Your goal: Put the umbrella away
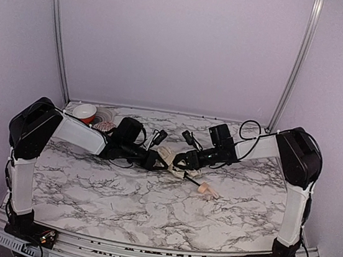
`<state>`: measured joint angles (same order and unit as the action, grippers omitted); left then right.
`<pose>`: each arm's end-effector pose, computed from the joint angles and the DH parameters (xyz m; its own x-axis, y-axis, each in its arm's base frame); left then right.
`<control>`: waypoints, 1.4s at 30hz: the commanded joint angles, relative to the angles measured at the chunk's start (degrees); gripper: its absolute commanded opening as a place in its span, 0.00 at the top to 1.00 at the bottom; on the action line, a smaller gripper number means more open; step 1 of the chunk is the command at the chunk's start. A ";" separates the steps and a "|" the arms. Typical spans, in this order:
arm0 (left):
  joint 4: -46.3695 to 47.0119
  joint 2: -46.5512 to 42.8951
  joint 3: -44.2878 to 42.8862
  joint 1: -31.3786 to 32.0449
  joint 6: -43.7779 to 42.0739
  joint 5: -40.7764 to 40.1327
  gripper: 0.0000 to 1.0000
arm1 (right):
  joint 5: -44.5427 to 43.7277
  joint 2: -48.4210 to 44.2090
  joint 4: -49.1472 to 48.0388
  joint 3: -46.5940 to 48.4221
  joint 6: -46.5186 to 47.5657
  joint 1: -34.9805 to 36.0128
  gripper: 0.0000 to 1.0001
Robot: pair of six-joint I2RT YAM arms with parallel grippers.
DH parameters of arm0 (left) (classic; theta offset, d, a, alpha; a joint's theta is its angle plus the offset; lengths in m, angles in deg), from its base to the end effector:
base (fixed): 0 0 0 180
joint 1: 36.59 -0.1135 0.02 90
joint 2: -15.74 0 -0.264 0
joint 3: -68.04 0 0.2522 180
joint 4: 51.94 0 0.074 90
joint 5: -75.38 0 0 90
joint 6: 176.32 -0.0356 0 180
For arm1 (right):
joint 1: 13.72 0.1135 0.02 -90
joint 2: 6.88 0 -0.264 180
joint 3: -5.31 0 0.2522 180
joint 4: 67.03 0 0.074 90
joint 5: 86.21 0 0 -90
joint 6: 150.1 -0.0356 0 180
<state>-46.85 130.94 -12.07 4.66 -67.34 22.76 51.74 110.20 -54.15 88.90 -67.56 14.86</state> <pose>0.3071 -0.2980 0.1562 -0.6544 0.2302 -0.7202 0.7470 0.3444 -0.5687 0.3544 0.2232 0.1386 -0.7303 -0.2988 -0.6144 -0.6813 0.3851 0.6225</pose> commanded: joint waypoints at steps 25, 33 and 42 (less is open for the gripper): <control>27.96 21.53 3.39 -1.93 33.47 4.36 1.00 | -6.90 -2.27 -22.25 -3.01 -16.09 -0.74 1.00; 43.28 24.43 3.12 -1.66 45.13 7.21 1.00 | 4.27 -5.61 -40.58 -6.36 -22.34 0.28 1.00; 55.72 19.84 7.02 -1.89 45.92 6.74 1.00 | 21.91 -9.79 -44.77 -4.55 -20.88 4.21 1.00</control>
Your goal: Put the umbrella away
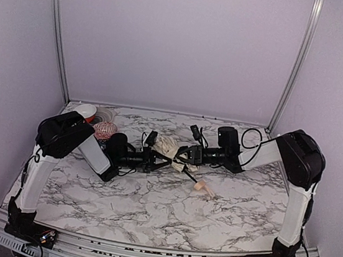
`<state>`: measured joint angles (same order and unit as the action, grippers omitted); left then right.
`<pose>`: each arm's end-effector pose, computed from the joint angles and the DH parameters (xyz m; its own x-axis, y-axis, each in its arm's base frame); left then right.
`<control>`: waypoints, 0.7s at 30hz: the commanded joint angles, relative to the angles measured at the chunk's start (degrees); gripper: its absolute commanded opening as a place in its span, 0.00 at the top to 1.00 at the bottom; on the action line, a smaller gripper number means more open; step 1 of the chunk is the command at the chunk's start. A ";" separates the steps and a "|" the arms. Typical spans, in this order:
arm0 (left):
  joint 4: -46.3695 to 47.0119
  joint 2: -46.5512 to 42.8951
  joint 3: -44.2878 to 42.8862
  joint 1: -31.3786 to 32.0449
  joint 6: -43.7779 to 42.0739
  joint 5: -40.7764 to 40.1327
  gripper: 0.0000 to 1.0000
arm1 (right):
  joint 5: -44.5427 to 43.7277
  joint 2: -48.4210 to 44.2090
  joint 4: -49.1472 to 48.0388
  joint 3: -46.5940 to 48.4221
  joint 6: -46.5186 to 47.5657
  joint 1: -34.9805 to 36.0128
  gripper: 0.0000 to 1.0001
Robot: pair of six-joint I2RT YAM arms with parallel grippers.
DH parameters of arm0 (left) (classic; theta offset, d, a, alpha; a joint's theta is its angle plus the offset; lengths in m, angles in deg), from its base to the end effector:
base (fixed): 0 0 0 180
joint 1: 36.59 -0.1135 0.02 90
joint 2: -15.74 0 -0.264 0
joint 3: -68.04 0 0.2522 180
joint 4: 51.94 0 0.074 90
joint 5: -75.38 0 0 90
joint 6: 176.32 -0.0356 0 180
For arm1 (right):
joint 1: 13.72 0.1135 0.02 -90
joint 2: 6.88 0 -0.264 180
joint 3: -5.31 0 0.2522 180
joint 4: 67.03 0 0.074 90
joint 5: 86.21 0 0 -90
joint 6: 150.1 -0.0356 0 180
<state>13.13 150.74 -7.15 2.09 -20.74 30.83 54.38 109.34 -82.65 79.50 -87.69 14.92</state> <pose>0.3214 -0.2898 0.0913 -0.8740 -0.1185 -0.4712 0.4754 -0.0091 -0.8797 0.3471 0.2209 0.1385 -0.7682 -0.0845 -0.6346 -0.6272 0.2986 0.7194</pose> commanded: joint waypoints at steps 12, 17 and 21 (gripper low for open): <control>-3.99 -13.34 5.49 0.70 -11.95 -3.82 1.00 | 24.97 -20.60 -14.24 3.78 7.84 11.11 1.00; -2.47 -19.35 7.19 0.70 -15.14 -2.99 0.97 | 24.68 -24.00 -14.55 4.52 8.97 12.80 1.00; -5.75 -23.50 8.42 0.69 -20.09 -3.39 0.96 | 25.44 -26.19 -5.76 7.36 16.67 15.53 1.00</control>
<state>21.13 127.79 0.24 3.53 -38.10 33.06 58.82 89.59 -84.16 80.04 -80.98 20.74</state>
